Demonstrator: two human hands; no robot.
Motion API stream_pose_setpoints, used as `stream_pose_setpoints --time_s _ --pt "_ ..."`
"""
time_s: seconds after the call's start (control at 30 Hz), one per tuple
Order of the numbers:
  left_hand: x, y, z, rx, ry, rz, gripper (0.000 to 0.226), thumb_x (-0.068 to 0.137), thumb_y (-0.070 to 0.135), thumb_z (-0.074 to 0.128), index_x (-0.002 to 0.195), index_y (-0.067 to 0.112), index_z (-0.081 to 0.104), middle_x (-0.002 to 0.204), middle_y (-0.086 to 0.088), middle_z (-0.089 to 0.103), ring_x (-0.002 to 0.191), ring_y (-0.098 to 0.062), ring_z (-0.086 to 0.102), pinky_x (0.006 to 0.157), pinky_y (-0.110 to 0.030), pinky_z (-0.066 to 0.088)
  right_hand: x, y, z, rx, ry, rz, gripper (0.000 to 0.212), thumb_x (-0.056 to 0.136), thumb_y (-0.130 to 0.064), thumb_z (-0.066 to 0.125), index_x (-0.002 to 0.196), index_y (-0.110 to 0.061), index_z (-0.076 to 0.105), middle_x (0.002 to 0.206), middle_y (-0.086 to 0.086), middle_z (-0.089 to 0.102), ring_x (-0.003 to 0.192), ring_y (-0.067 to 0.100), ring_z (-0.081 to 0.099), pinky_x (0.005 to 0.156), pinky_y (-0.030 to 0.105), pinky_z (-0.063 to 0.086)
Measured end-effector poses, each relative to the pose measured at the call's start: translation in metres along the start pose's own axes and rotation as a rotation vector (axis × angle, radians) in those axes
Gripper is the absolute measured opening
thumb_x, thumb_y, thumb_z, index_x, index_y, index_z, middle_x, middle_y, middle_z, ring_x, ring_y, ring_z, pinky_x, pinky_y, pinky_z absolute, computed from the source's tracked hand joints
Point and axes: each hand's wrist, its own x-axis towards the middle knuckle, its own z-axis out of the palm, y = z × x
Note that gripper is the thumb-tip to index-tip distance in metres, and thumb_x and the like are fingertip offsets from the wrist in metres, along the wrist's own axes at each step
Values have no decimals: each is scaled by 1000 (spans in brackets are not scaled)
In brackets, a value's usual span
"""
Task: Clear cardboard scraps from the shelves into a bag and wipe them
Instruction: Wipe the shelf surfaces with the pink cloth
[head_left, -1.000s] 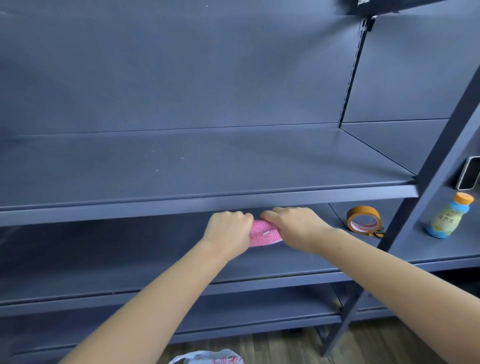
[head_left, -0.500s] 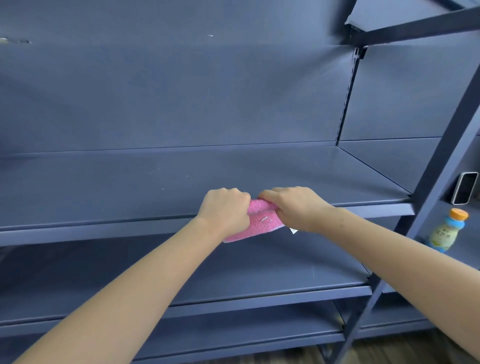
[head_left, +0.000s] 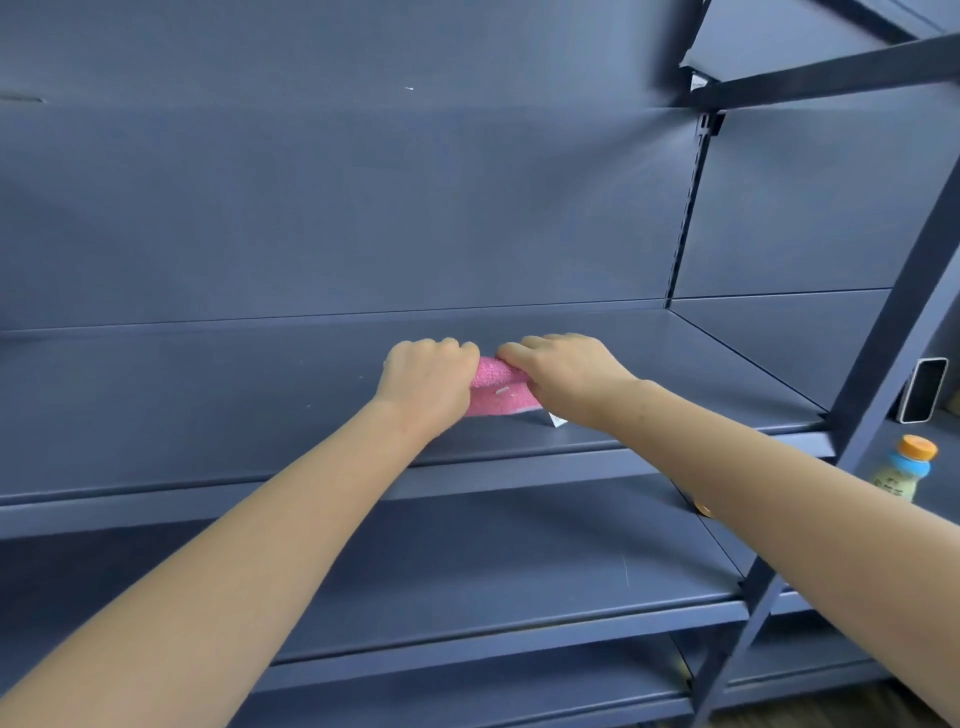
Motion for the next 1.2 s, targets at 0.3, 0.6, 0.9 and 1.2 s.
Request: stream_pose_setpoints --time_s 0.3,0.6,0.9,1.2 --pt "14 0 38 -23 -96 1 22 86 2 42 104 10 51 105 -7 60 96 -27 59 69 -31 31 17 1 34 32 -157 33 36 89 -8 42 124 -18 45 117 3 56 104 26 54 79 28 32" --pt "6 0 53 -324 -466 33 22 86 36 46 86 15 44 90 0 50 83 -20 47 65 -29 34 4 -4 51 293 -470 56 40 90 -16 41 129 -14 46 130 4 52 118 26 48 81 27 34" --pt "21 -12 63 -611 -490 -178 28 92 36 36 78 16 49 94 -5 55 85 -21 49 63 -30 36 19 -1 48 564 -597 190 47 89 -50 42 123 -18 51 126 4 51 116 24 45 98 38 38" --pt "18 -1 101 -430 -510 -150 58 99 42 17 150 17 9 159 -7 -1 147 -18 -5 119 -36 3 18 -13 87 333 -359 208 50 98 -40 22 144 -20 24 153 3 22 141 23 15 116 39 9"
